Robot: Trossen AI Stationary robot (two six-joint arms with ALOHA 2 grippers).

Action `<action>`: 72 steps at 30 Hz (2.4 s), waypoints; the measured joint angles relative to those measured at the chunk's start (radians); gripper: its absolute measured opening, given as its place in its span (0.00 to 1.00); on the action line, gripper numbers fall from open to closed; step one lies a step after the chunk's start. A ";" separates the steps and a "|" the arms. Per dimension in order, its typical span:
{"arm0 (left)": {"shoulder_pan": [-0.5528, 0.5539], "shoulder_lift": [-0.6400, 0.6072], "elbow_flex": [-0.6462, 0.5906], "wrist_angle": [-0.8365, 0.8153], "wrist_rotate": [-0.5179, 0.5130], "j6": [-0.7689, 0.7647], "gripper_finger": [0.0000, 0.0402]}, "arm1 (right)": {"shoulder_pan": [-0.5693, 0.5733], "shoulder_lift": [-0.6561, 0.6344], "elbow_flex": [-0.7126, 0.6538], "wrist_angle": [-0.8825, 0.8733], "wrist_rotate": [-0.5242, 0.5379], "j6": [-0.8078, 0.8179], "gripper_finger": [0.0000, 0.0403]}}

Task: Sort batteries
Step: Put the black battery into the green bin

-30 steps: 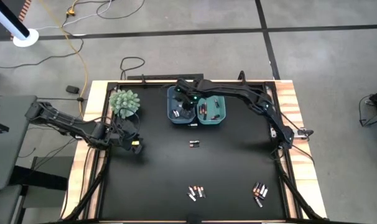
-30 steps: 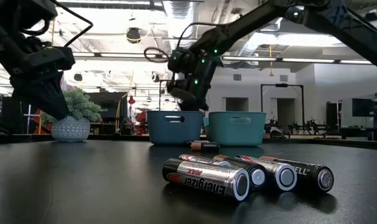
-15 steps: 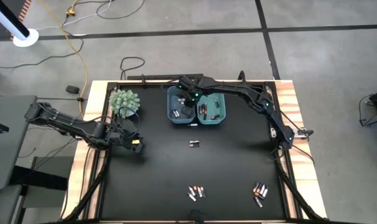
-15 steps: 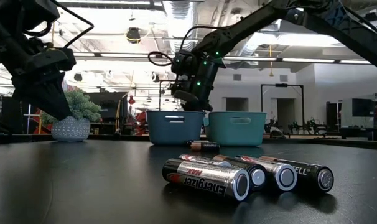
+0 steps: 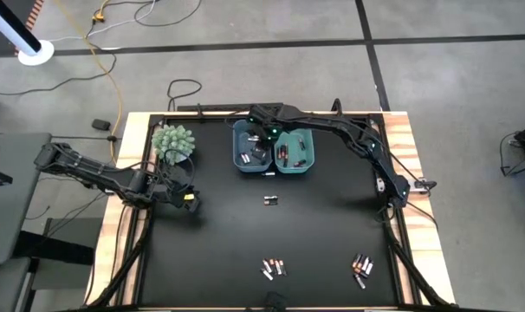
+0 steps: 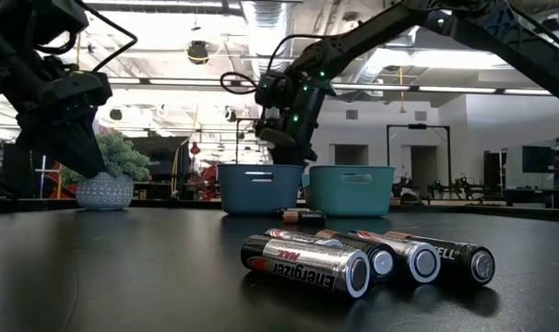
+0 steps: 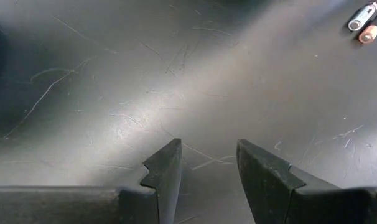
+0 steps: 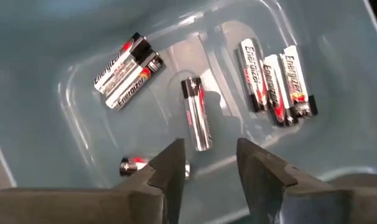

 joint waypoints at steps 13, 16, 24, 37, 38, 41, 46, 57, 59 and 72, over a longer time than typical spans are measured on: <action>0.000 0.000 0.000 -0.004 0.000 0.060 0.37 | 0.012 -0.057 0.223 -0.373 0.003 -0.003 0.34; 0.000 0.000 0.000 -0.004 0.000 0.061 0.37 | 0.031 -0.134 0.205 -0.411 0.003 0.010 0.31; 0.000 0.000 0.000 -0.005 0.001 0.098 0.37 | 0.122 -0.475 -0.057 -0.324 0.003 0.160 0.27; 0.000 0.000 0.000 -0.005 0.037 0.167 0.37 | 0.492 -0.937 -0.705 -0.012 0.139 0.634 0.27; 0.000 0.000 0.000 -0.005 0.054 0.177 0.37 | 0.516 -0.944 -0.742 -0.010 0.152 0.682 0.27; -0.001 0.000 0.000 -0.005 0.095 0.225 0.37 | 0.582 -0.949 -0.836 -0.010 0.166 0.793 0.29; 0.000 0.000 0.000 -0.005 0.107 0.241 0.37 | 0.665 -0.928 -0.959 0.049 0.165 0.861 0.38; 0.000 0.001 -0.001 0.001 0.113 0.216 0.37 | 0.656 -0.793 -1.021 0.089 0.243 0.493 0.57; 0.000 0.001 -0.001 0.005 0.113 0.205 0.37 | 0.637 -0.749 -1.021 0.122 0.243 0.405 0.57; 0.000 0.000 -0.001 0.016 0.103 0.120 0.37 | 0.568 -0.589 -1.021 0.681 0.243 0.037 0.54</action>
